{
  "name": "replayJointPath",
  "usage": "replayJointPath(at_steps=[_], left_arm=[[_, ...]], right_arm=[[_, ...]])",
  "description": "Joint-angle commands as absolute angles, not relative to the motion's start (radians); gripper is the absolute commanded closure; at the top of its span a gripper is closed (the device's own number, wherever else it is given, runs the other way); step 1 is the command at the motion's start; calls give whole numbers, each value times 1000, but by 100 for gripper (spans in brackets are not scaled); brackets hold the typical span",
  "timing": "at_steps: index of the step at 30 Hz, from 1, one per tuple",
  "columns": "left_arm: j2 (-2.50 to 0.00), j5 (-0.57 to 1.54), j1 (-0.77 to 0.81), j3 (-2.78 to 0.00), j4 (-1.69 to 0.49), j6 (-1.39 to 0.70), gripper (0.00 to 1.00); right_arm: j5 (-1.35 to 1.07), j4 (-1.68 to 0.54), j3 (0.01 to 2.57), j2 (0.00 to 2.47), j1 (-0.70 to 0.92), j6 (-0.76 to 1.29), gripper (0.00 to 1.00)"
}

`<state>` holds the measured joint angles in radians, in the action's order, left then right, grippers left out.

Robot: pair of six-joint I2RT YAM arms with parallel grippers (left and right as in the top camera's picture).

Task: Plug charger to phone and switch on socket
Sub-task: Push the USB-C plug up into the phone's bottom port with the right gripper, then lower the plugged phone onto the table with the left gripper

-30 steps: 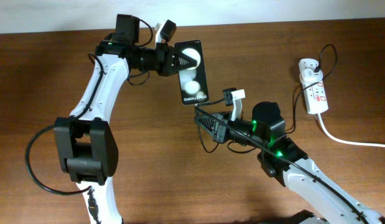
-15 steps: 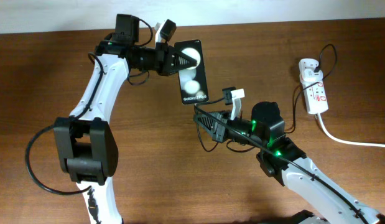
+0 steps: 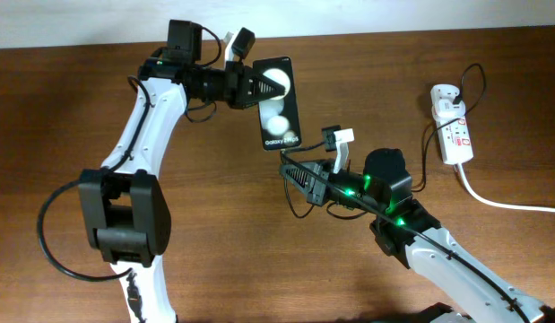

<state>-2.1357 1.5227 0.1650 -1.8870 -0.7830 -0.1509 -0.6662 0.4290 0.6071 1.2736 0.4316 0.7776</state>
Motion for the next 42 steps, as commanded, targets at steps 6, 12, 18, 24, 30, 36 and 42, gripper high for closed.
replayJointPath(at_steps=[6,12,18,24,30,36,42], left_arm=[[-2130,1574,215,-1892,-794,-126,100],[-2130,1572,215,-1892,-794,-118,100],[-2130,1572,212,-1892,-793,-118,100],[-2130,1449,212,-1892,-793,-118,100],[-2130,869,216,-1883,-880,-118,100],[-2130,731,210,-1682,-828,-81,100],[-2144,620,209,-1598,-781,-81,100]], right_arm=[[-570,484,634,1271,398,769,96],[-613,487,634,1271,365,787,96],[-662,406,633,1271,366,783,85],[-688,361,633,1271,366,756,59],[-683,299,633,1271,366,694,51],[-658,264,633,1296,366,688,51],[-642,257,633,1336,366,688,46]])
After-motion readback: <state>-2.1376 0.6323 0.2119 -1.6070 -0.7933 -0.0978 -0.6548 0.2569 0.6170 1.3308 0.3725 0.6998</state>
